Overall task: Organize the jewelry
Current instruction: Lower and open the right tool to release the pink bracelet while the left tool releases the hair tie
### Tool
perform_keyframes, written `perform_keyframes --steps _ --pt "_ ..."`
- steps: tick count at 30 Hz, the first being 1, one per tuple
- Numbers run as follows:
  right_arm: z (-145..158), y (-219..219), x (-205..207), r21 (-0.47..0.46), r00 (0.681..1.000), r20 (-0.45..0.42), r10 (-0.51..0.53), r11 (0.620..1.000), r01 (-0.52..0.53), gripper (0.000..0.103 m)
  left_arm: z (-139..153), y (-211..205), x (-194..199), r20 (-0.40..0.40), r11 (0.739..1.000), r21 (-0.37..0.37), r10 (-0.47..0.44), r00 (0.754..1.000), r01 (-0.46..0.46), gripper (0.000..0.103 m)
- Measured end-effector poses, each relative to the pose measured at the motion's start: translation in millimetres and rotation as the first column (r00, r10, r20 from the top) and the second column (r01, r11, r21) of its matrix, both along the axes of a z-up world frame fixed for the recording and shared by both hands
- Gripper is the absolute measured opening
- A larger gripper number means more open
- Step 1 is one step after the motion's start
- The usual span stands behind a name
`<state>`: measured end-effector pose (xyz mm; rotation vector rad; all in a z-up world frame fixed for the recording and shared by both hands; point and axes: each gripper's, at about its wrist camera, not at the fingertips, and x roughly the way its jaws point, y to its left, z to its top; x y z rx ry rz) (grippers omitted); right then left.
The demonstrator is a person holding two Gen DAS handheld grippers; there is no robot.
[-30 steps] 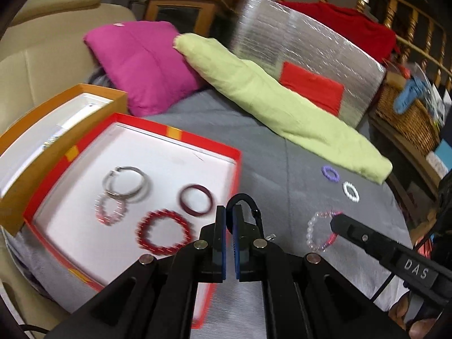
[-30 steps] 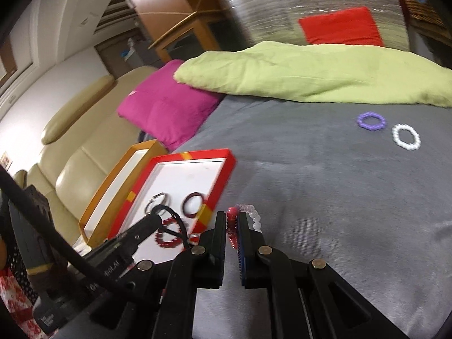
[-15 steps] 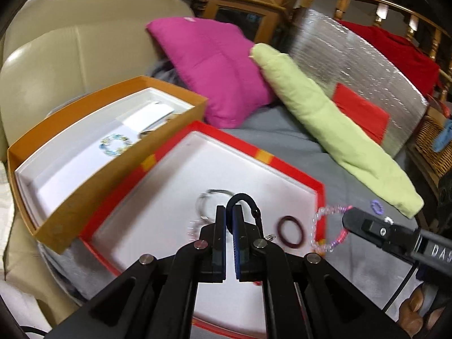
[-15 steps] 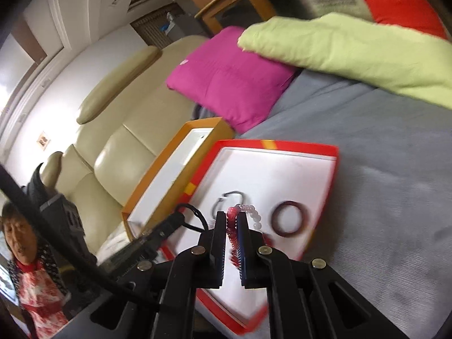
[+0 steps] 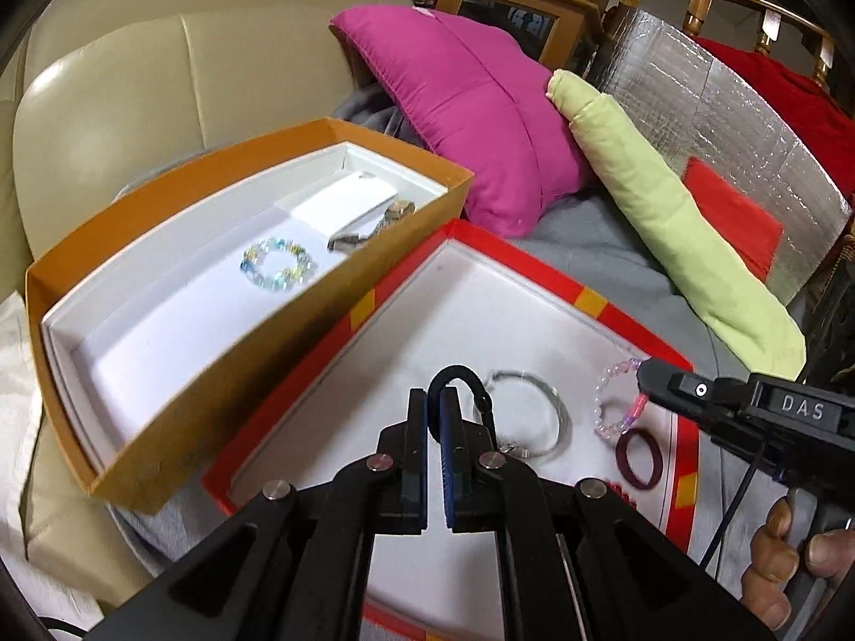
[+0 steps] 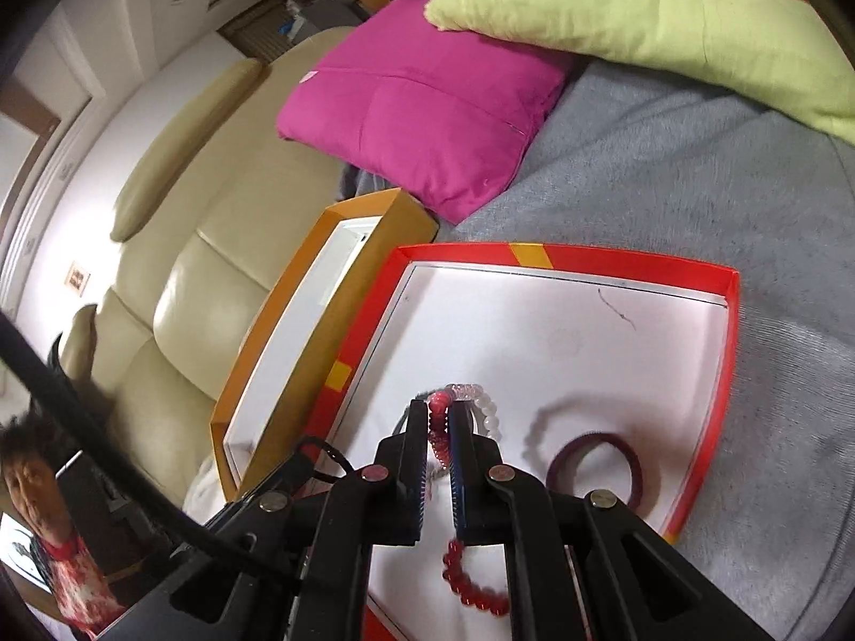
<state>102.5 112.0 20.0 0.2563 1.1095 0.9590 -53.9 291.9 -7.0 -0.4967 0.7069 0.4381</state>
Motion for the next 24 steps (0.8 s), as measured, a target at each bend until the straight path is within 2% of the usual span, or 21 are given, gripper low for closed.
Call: perform_keyframes --steps 3,7,15,24 --pt "0.8 5.5 4.8 0.02 1.0 -0.001 0.007 1.0 -0.007 0.008 1.9 5.3 5.2 0.005 1.0 0.011 0.008 1.0 -0.008 0.004" --pt "-6.1 13.4 10.8 0.007 1.0 -0.005 0.015 1.0 -0.015 0.008 -8.7 9.7 3.5 -0.027 0.999 0.018 0.026 0.999 -0.026 0.004" --pt "-24.9 16.1 18.2 -0.08 1.0 0.006 0.003 0.997 -0.002 0.008 -24.1 14.6 0.1 -0.083 0.998 0.03 0.058 0.995 -0.056 0.004" --pt "-24.3 14.6 20.4 -0.151 0.999 0.044 -0.001 0.988 0.008 0.008 -18.0 9.3 -1.0 -0.083 0.997 0.058 0.058 0.995 -0.053 0.005"
